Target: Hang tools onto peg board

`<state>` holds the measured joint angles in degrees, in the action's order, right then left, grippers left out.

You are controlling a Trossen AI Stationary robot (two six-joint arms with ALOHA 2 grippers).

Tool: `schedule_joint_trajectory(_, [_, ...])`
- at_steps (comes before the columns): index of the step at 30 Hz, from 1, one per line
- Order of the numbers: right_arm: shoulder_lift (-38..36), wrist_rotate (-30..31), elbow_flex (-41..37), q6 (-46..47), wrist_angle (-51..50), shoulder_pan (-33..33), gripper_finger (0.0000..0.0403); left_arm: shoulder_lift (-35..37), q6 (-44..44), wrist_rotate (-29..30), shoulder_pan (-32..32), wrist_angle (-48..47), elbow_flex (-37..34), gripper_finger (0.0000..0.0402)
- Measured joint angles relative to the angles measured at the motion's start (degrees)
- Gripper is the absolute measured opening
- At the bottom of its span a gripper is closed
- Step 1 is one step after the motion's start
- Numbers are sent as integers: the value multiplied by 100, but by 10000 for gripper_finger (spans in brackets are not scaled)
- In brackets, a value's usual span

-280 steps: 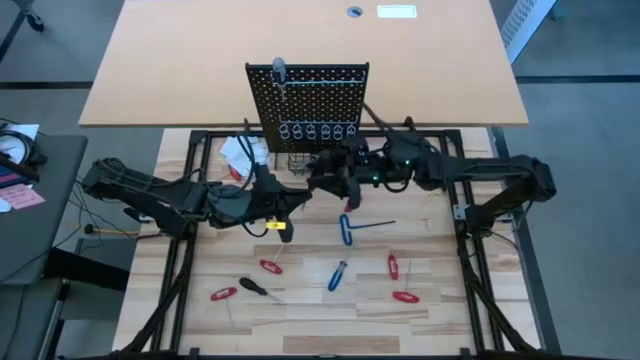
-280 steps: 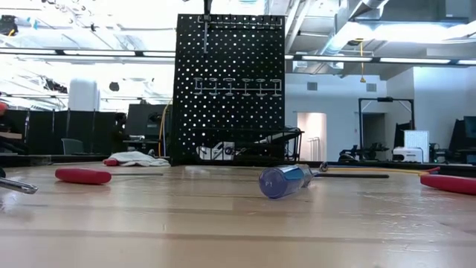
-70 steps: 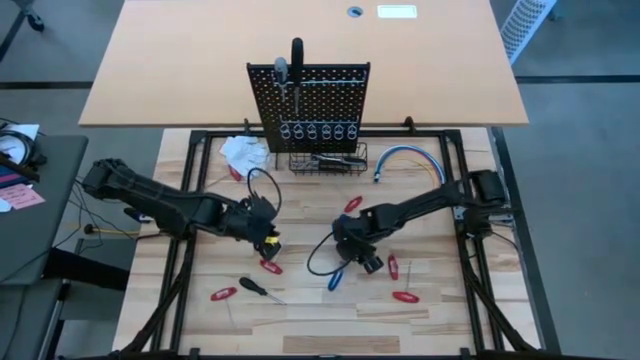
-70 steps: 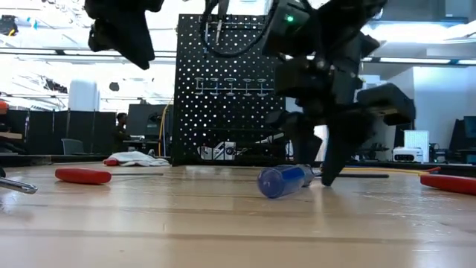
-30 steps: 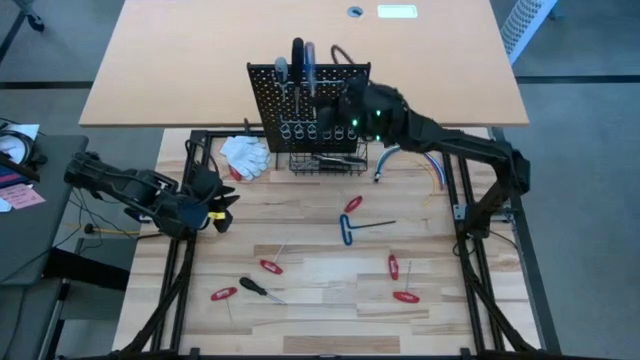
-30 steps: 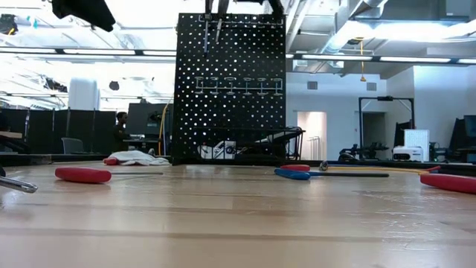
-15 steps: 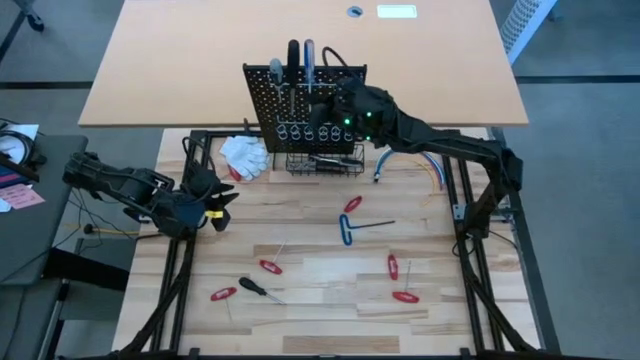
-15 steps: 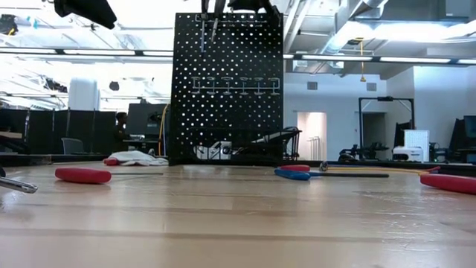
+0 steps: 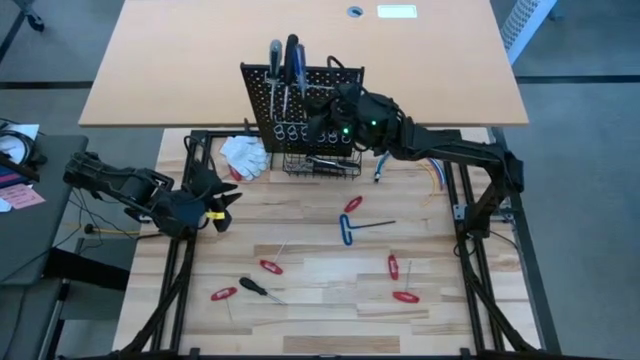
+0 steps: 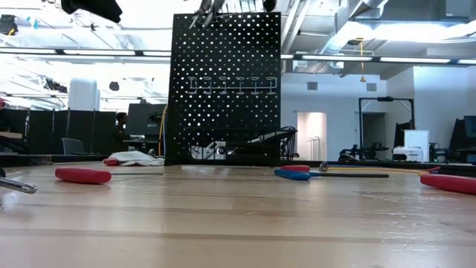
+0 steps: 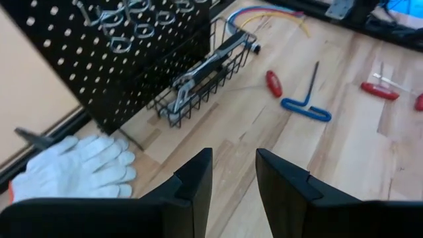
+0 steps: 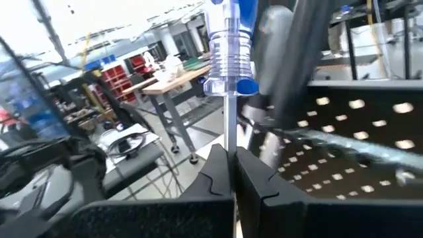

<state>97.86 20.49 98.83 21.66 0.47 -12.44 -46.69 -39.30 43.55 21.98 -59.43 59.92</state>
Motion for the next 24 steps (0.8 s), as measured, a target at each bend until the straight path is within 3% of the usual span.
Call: schedule_joint_trajectory(24, [-9, 48, 2, -213, -479, 45, 0, -1, 252, 33, 2, 194, 0, 109])
